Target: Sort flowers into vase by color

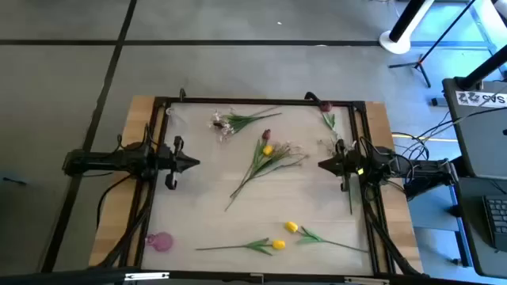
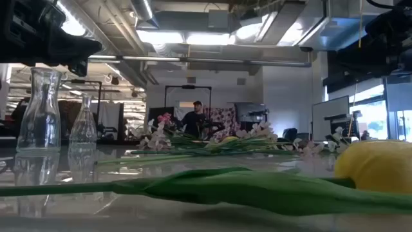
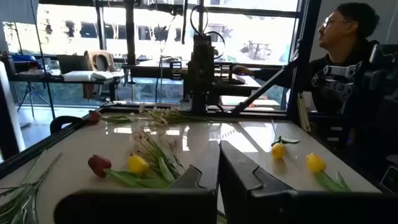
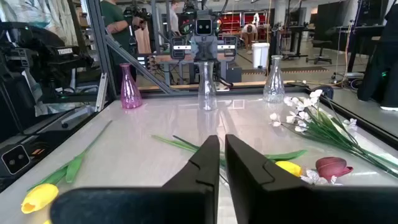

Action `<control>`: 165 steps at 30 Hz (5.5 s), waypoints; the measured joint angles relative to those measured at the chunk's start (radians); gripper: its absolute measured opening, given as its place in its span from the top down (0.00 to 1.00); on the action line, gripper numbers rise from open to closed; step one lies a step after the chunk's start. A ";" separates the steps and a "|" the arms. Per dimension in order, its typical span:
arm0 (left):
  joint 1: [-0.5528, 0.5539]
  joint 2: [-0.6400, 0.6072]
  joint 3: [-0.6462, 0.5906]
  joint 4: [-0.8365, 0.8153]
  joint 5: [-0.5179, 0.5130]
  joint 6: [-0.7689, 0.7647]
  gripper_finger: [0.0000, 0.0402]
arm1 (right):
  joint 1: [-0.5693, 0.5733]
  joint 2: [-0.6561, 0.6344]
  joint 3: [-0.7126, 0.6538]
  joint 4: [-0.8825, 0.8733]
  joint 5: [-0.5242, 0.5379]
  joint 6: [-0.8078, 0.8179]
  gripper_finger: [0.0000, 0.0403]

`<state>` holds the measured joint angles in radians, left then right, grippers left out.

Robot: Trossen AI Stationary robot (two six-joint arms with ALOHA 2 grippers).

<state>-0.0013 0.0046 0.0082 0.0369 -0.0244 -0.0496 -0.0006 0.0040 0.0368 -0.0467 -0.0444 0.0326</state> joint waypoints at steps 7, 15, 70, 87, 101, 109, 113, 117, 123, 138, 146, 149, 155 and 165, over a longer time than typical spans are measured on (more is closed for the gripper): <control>0.000 0.000 0.000 0.000 0.000 0.000 1.00 | 0.000 0.000 0.000 0.000 0.000 0.000 0.93; 0.000 0.000 0.000 0.000 0.000 0.000 1.00 | 0.000 0.000 0.000 0.000 0.000 0.000 0.93; 0.000 0.000 0.000 0.000 0.000 0.000 1.00 | 0.000 0.090 -0.002 0.402 0.103 0.147 0.93; 0.000 0.075 0.000 0.469 0.150 0.034 1.00 | 0.001 0.591 0.000 0.928 0.095 0.200 0.93; 0.000 0.673 0.249 0.539 0.032 -0.013 1.00 | 0.002 1.070 0.154 1.051 0.078 0.222 0.93; 0.012 0.714 0.286 0.608 -0.100 -0.003 1.00 | 0.002 1.185 0.265 1.043 0.058 0.193 0.93; 0.010 0.698 0.286 0.642 -0.088 -0.008 1.00 | 0.008 1.211 0.280 1.040 0.034 0.153 0.93; 0.019 0.688 0.286 0.657 -0.103 -0.021 1.00 | 0.077 1.235 0.281 1.040 0.087 0.107 0.93; 0.052 0.718 0.286 0.747 -0.063 0.005 1.00 | 0.179 1.252 0.281 1.071 0.251 -0.020 0.93; 0.155 1.085 0.316 1.069 -0.021 -0.041 1.00 | 0.197 1.252 0.281 1.097 0.324 -0.083 0.93; 0.187 1.303 0.528 0.876 0.001 -0.054 1.00 | 0.197 1.252 0.281 1.084 0.324 -0.084 0.93; 0.189 1.358 0.587 0.865 -0.019 -0.054 1.00 | 0.197 1.252 0.281 1.083 0.323 -0.089 0.93; 0.189 1.415 0.648 0.864 -0.062 -0.066 1.00 | 0.197 1.252 0.281 1.081 0.324 -0.122 0.93; 0.190 1.540 0.651 0.840 -0.237 -0.216 1.00 | 0.196 1.252 0.292 1.096 0.324 -0.222 0.93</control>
<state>0.1889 1.5447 0.6593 0.8769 -0.2616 -0.2655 0.1959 1.2556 0.3284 1.0495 0.2800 -0.1897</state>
